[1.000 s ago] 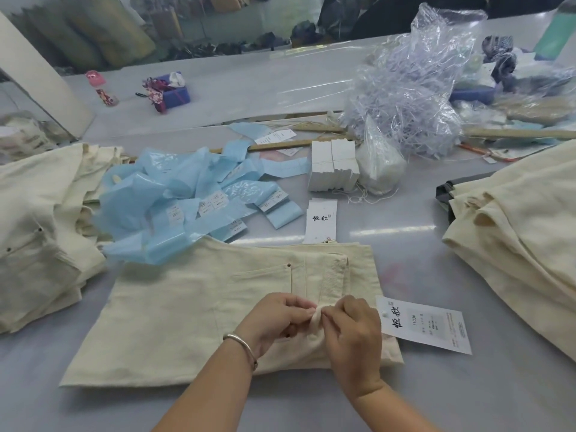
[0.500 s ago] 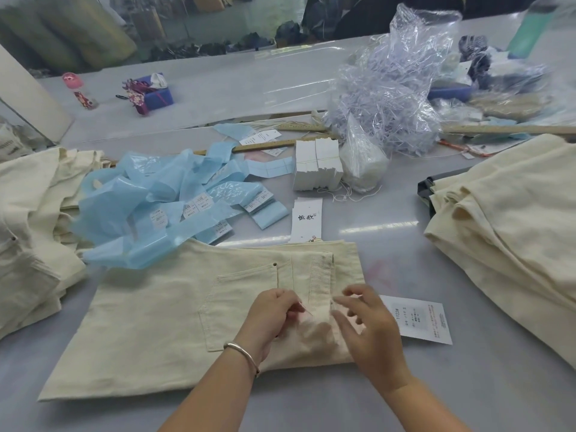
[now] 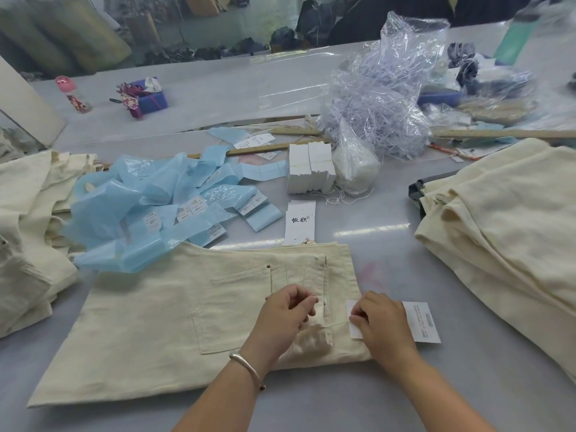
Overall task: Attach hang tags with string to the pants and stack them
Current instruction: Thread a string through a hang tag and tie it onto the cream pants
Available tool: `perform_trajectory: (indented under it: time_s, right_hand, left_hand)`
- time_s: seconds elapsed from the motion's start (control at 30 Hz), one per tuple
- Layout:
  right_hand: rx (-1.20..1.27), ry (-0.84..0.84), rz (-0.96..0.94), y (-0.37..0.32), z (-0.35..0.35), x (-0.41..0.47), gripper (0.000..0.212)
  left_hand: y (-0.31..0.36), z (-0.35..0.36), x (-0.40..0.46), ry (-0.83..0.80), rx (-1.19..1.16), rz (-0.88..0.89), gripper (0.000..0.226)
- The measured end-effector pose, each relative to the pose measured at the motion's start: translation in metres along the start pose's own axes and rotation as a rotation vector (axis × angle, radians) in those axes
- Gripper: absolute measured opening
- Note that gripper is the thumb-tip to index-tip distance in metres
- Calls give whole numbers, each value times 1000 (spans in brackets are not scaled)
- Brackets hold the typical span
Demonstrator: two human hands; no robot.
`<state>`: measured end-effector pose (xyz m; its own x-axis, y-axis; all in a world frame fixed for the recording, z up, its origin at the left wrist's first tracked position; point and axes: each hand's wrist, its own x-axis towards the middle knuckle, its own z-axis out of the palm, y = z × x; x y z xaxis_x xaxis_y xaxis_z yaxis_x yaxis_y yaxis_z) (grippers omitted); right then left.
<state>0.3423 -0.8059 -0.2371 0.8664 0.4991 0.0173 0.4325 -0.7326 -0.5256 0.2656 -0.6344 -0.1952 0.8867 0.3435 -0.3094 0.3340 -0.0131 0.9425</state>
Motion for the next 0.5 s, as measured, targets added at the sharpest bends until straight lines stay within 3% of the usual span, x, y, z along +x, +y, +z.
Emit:
perform_trajectory:
  time_s: [0.07, 0.27, 0.4, 0.5]
  right_hand:
    - [159, 2, 42, -3, -3, 0, 21]
    - [1060, -90, 216, -24, -14, -2, 11]
    - [1293, -164, 254, -28, -18, -3, 6]
    - [1364, -205, 264, -30, -19, -4, 14]
  left_hand:
    - [4, 4, -4, -5, 87, 63, 18]
    - [17, 11, -11, -9, 369, 222, 12]
    - [22, 10, -15, 4, 444, 283, 6]
    - [23, 8, -17, 18, 478, 306, 6]
